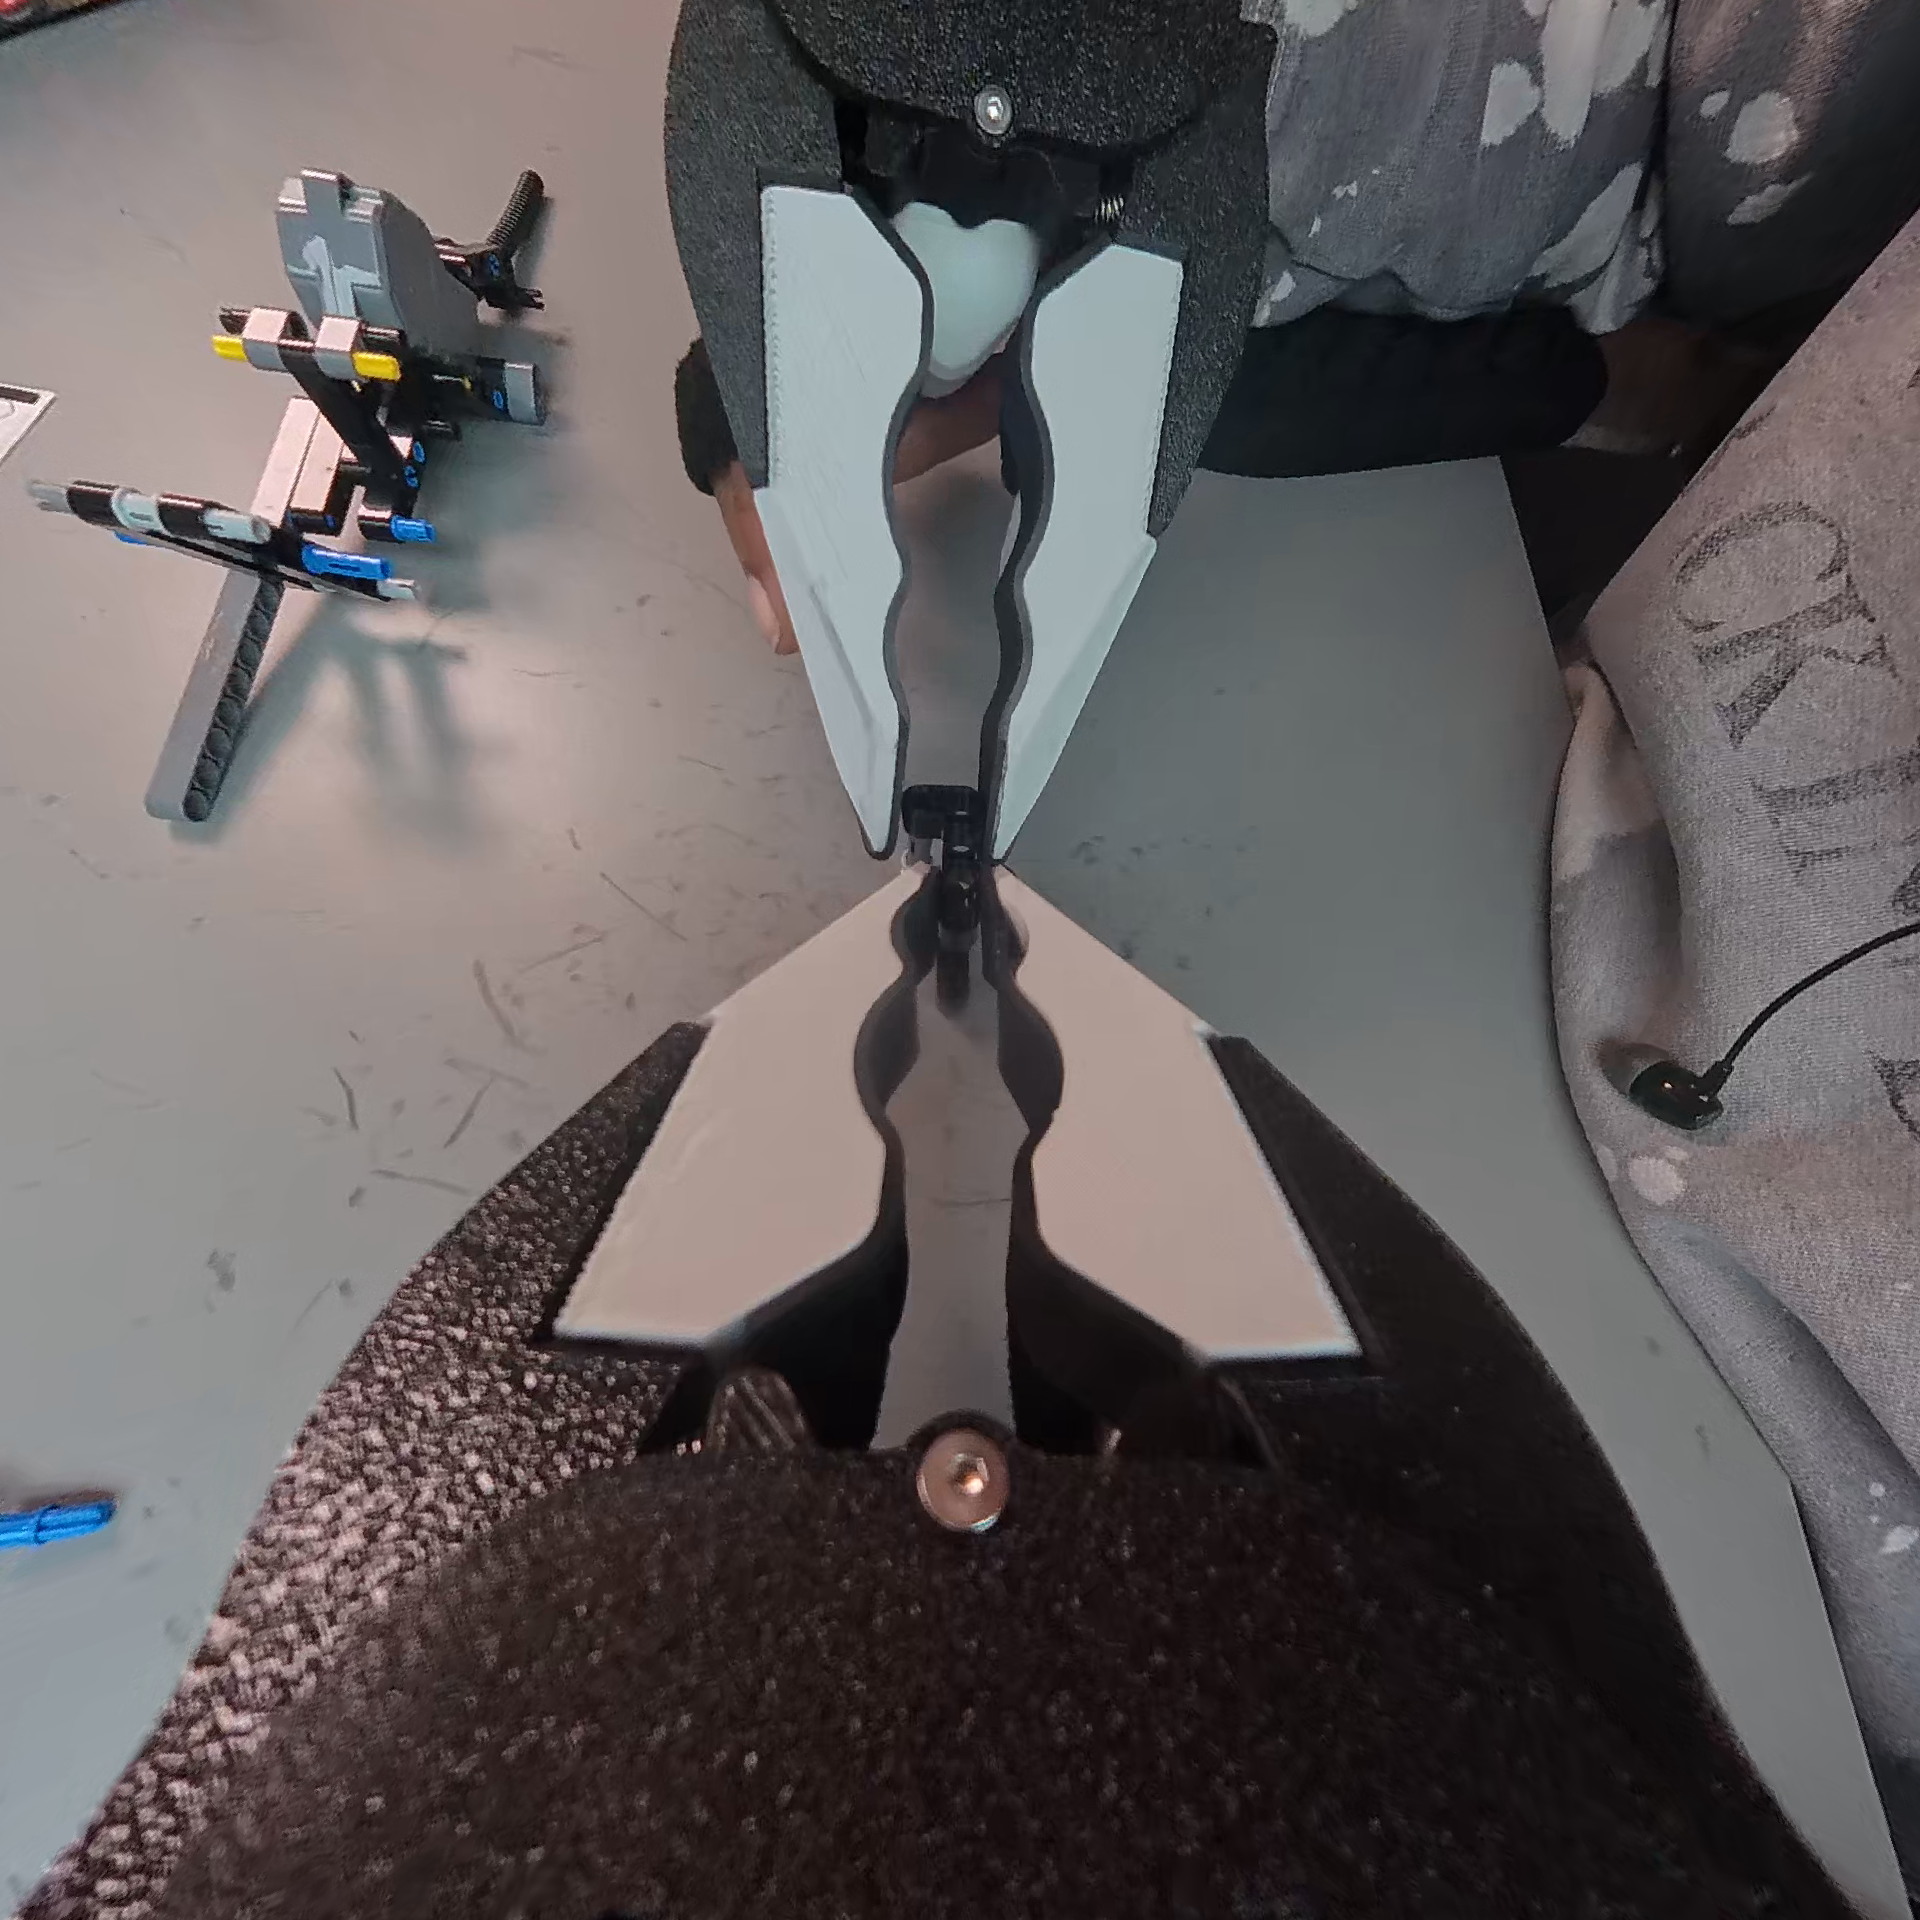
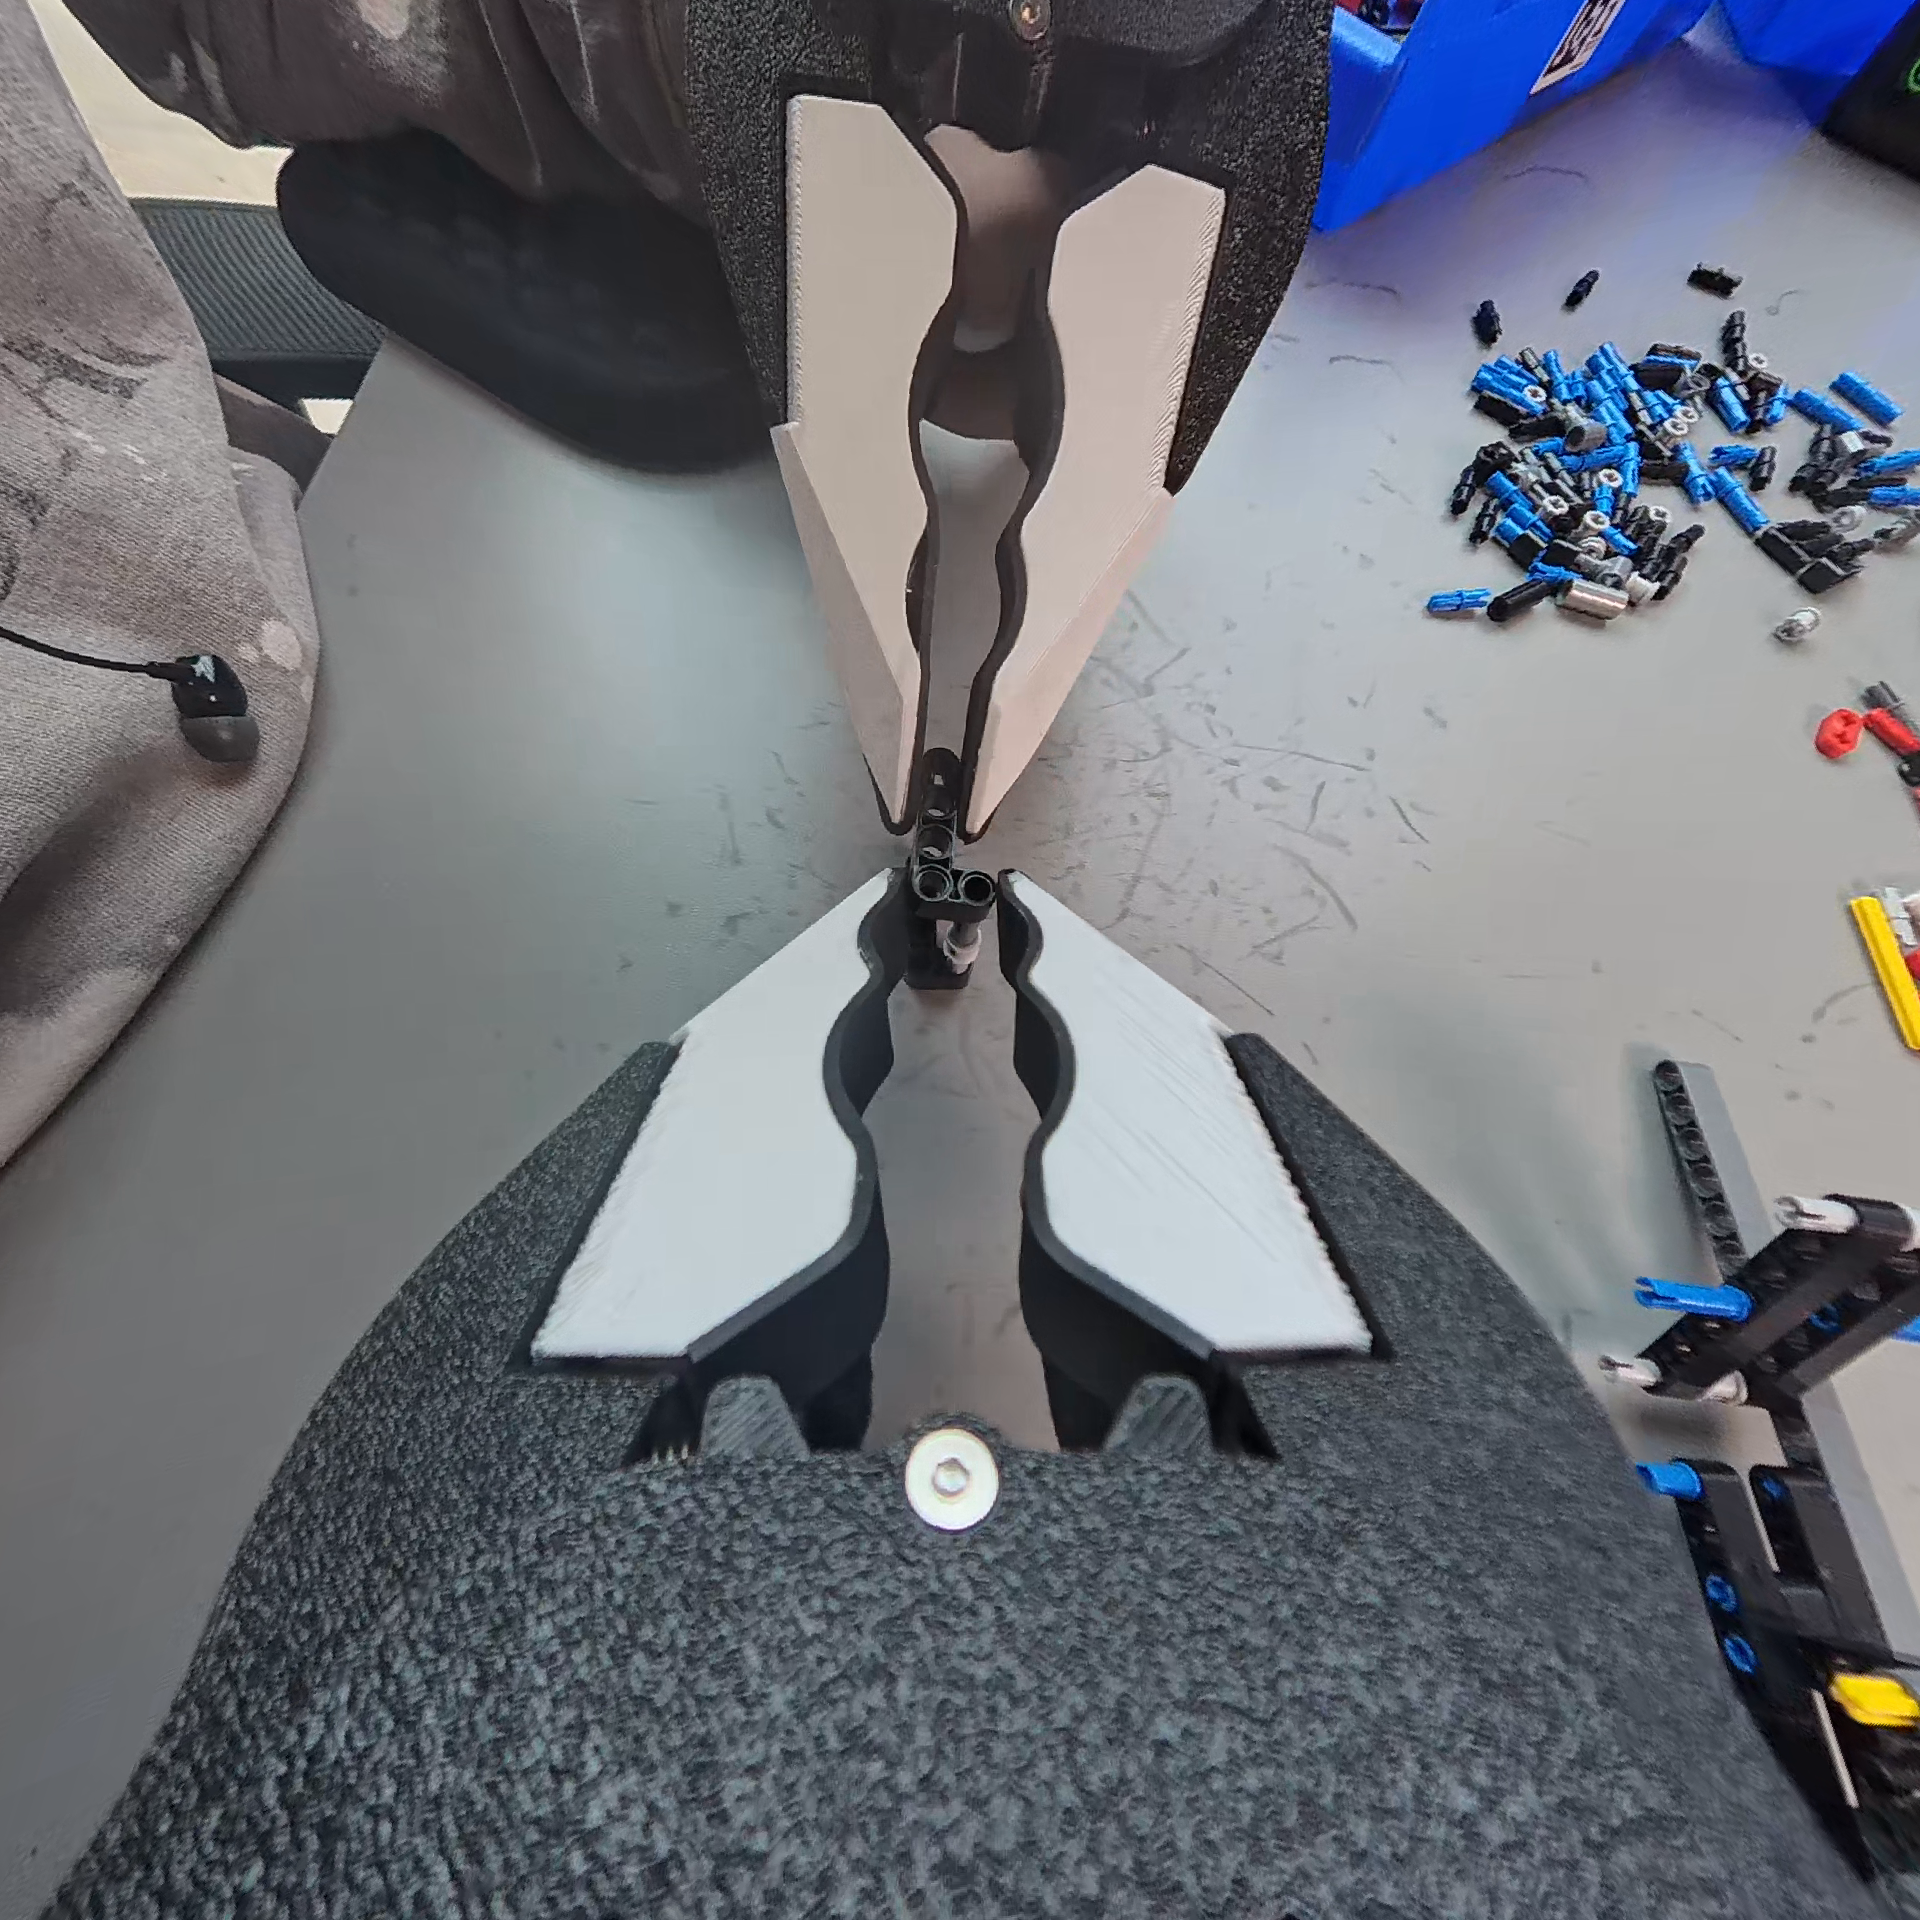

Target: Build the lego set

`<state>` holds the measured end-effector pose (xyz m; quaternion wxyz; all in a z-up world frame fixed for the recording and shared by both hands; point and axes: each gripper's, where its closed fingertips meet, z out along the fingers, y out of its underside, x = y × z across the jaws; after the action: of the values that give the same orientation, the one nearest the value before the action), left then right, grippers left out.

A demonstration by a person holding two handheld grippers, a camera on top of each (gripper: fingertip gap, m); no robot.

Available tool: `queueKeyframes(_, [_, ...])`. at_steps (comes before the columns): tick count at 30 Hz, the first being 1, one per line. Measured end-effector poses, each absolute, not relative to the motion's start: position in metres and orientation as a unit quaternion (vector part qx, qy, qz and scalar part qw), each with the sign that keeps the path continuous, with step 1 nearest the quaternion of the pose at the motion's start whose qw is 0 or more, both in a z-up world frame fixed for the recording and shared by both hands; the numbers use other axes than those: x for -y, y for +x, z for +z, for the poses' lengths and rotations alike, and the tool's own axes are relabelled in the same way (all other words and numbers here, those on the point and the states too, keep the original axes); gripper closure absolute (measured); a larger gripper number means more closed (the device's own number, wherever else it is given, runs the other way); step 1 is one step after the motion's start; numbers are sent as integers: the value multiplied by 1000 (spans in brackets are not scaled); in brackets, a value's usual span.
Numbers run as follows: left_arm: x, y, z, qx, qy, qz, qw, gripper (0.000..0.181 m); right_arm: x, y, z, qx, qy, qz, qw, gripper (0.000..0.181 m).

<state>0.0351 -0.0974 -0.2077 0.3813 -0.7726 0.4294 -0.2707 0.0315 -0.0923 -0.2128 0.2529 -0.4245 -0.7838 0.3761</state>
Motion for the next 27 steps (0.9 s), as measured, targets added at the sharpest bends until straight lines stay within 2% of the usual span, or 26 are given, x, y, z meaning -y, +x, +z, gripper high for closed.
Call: queueKeyframes(27, [97, 37, -212, -414, -783, -272, 375, 172, 93, 33, -208, 762, -430, 423, 234, 165])
